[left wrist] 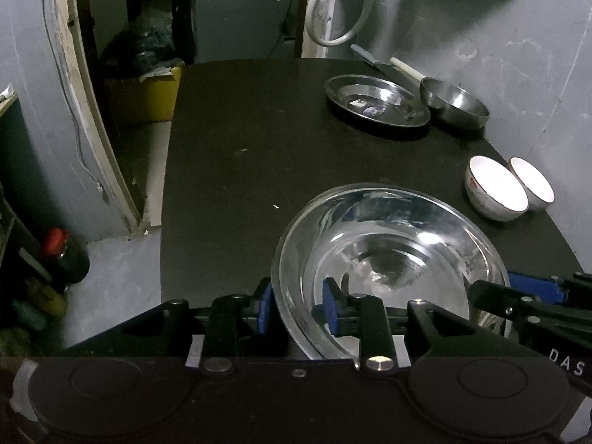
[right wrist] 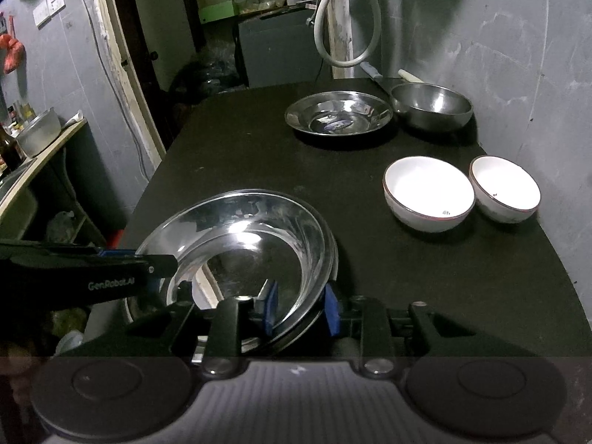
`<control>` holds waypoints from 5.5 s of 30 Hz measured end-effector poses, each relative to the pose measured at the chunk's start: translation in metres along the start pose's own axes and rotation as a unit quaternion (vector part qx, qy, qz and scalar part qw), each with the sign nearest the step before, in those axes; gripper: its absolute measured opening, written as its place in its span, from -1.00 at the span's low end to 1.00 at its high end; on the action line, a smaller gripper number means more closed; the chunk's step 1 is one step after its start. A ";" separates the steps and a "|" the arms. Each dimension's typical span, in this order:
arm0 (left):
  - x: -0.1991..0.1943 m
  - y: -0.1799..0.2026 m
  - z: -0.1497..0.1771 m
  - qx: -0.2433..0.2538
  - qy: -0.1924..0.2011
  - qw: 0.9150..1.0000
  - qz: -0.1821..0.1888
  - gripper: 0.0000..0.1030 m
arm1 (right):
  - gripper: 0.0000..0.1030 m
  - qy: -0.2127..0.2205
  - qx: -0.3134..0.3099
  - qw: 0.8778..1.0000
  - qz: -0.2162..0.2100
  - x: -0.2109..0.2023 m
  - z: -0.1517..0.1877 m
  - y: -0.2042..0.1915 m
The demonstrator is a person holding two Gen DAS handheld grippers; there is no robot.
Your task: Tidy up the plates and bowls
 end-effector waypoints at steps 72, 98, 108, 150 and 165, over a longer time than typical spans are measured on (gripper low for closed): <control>0.228 0.028 -0.176 -0.089 0.023 0.994 0.065 -0.60 | -0.55 0.015 0.160 0.986 0.040 0.205 -0.134 0.119; 0.092 0.010 -0.143 -0.094 0.085 0.987 0.104 -0.64 | -0.57 0.082 0.074 0.992 0.055 0.070 -0.127 0.044; 0.010 -0.005 -0.108 -0.093 0.106 0.985 0.099 -0.61 | -0.57 0.101 0.048 0.992 0.059 -0.009 -0.105 -0.004; 0.002 -0.002 -0.019 -0.047 0.044 0.996 0.053 -0.55 | -0.49 0.020 0.026 0.999 0.026 -0.016 -0.008 -0.009; 0.002 0.000 -0.017 -0.037 0.045 0.997 0.044 -0.54 | -0.46 0.008 0.021 1.000 0.015 -0.010 -0.006 -0.010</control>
Point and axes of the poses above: each gripper's, at about its wrist camera, not at the fingertips, and x roughly the way its jaws point, y to its right, z to its underside, the point moved 10 cm from there along x, roughly the way its jaws point, and after that the axes turned 9 degrees about y, right-handed, at the moved point
